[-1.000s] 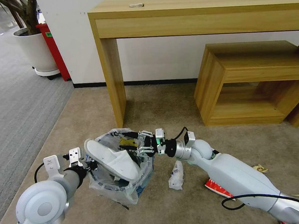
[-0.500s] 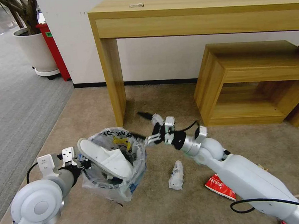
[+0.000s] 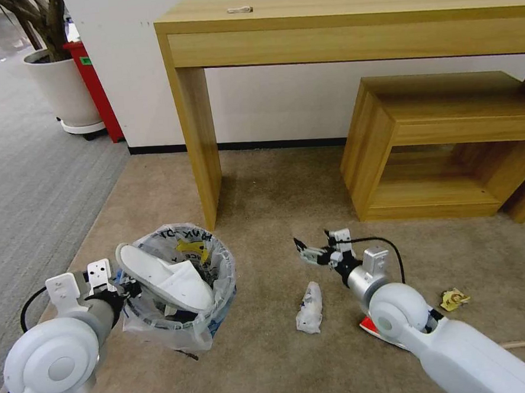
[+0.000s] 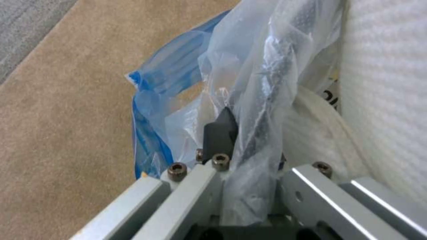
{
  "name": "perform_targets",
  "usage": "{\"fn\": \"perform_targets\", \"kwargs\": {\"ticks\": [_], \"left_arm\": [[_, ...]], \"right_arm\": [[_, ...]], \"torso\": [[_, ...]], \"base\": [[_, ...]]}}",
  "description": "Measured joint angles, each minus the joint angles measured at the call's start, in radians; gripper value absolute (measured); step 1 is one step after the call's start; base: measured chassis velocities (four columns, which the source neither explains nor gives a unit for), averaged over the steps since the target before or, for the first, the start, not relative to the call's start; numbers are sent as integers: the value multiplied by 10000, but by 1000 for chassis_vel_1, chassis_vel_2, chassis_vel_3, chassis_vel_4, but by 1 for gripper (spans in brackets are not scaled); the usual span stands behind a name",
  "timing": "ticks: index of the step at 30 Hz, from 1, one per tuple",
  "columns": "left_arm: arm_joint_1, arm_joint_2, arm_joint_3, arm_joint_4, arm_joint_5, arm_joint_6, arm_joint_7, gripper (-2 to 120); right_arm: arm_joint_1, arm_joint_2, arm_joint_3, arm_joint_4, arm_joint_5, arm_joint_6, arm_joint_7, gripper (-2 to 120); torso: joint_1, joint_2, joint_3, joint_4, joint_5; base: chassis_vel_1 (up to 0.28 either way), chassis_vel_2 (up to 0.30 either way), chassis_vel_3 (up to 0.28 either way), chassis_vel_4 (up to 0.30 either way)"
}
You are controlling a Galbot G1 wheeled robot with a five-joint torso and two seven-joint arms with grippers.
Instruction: Pick up the trash bin and place the garbage on the floor into it.
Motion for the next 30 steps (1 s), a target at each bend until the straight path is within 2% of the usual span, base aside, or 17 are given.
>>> {"fn": "perform_targets", "kwargs": {"ticks": [2,3,6,12,14,21,30], "left_arm": [[51,21,-101,-73,-8,0,-58,0],[51,21,-101,-73,-8,0,-58,0],[83,32,-189,-148,-8,0,-95,0],[111,24,-214,-201,-8,0,-107,0],[130,-15,-209,-235,2,0,-107,0],[131,-78,-180,-224,32,0,-93,0],[131,-115,-163,-188,58,0,-69,0]], "right_arm": [[112,202,-148,14,807,-1259,1022,100],[112,202,-148,14,807,-1259,1022,100],[466,496,-373,-13,1720,-2698,2189,100],[878,800,-638,-339,2448,-3785,2871,100],[1242,1118,-880,-788,3180,-4429,3536,100],[1789,1529,-1286,-1662,4298,-4501,3761,100],[2294,2210,-1829,-2932,3819,-4454,3883,100]], "torso": [[0,0,0,0,0],[0,0,0,0,0],[0,0,0,0,-1],[0,0,0,0,-1],[0,0,1,1,-1],[0,0,1,0,-2],[1,0,1,0,-2]], "base": [[0,0,0,0],[0,0,0,0],[0,0,0,0],[0,0,0,0],[0,0,0,0],[0,0,0,0],[0,0,0,0]]}}
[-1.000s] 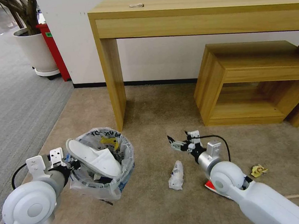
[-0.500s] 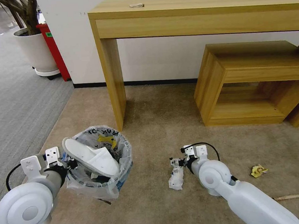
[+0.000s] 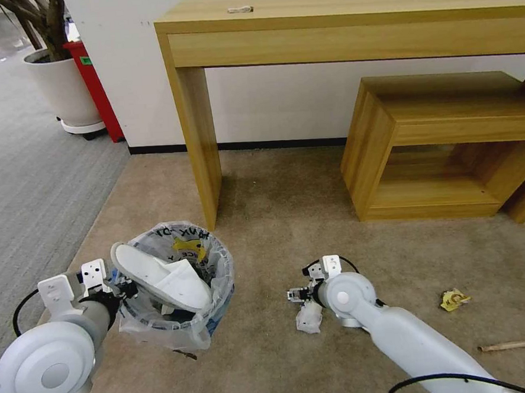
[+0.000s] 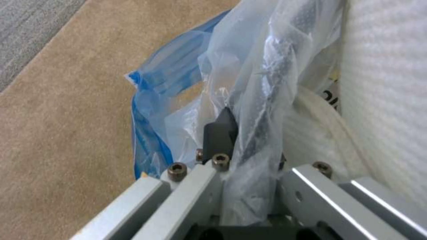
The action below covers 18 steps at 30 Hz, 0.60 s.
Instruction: Pick up the trash bin and place the garbage on the floor into it.
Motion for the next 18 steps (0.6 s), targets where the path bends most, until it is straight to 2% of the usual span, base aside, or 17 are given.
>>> {"fn": "perform_targets", "kwargs": {"ticks": [5,18], "left_arm": [[-1,33,-29,-4,-15,0,5,0],[-38,22,-11,55,-17,0,16,0]], "right_arm": [[305,782,-197,-1079,-527,40,83,100],[449,1306,-288,-2019,-1302,74,66,100]], "torso": [[0,0,0,0,1],[0,0,0,0,0]], "base": [[0,0,0,0],[0,0,0,0]]}}
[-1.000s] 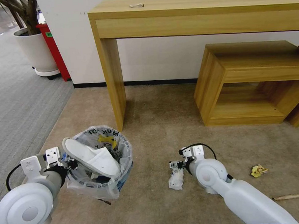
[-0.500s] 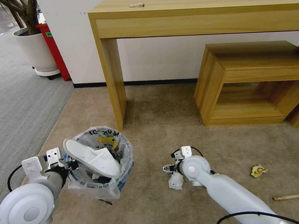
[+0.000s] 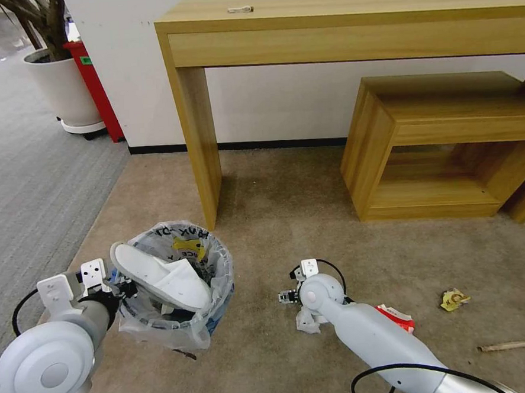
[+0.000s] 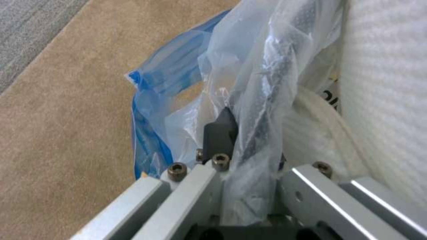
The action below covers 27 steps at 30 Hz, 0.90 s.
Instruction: Pick up the trash bin and place the garbage on the floor into it.
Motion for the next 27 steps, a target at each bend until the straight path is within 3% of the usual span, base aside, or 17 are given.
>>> {"fn": "perform_targets", "kwargs": {"ticks": [17,27], "left_arm": [[-37,-53,129,55,44,0,15,0],[116,-40,11,-80,56,-3,17,0]], "right_arm": [[-352,-155,215,-43,-395,14,7,100],[-228,401,311,-890,-921,16,-293,98]], "torso": [[0,0,-1,-1,1],[0,0,-1,0,1]], "base": [[0,0,0,0],[0,0,0,0]]}}
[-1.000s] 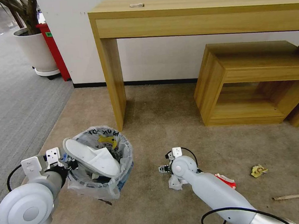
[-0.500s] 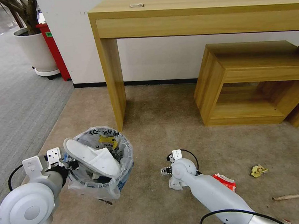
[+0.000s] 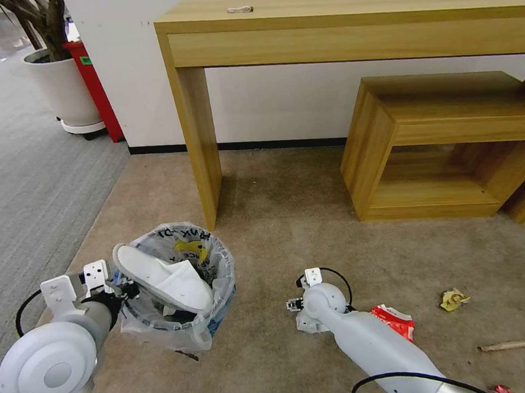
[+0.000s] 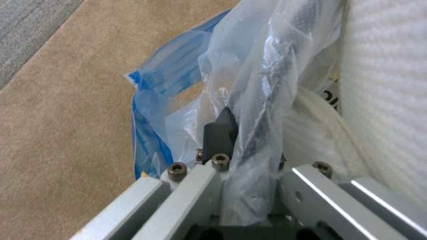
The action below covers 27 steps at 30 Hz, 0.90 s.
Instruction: Pick up the trash bin and place the garbage on the floor into it.
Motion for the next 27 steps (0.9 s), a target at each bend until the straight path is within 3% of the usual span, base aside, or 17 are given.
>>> {"fn": "perform_targets", "kwargs": {"ticks": [7,9,16,19,27], "left_arm": [[41,4,-45,-10,5,-7,0,0],[25,5,-35,-7,8,-10,0,0],[-24,-26,70,32,59,-14,3,0],[-30,-35,112,44,83,-19,13,0],[-27,-57,146,50,137,-29,20,0]], "right_arm": [[38,51,4,-277,-124,1,-103,79],[-42,18,3,-260,-161,1,-106,68],[-151,-92,58,-160,-252,1,-152,47],[-238,-206,121,-87,-329,2,-245,30],[-349,-422,157,153,-546,31,-397,7]], "torso": [[0,0,0,-1,0],[0,0,0,-1,0],[0,0,0,-1,-1],[0,0,0,-1,0],[0,0,0,-1,0]], "base": [[0,0,0,0],[0,0,0,0],[0,0,0,0],[0,0,0,0],[0,0,0,0]]}}
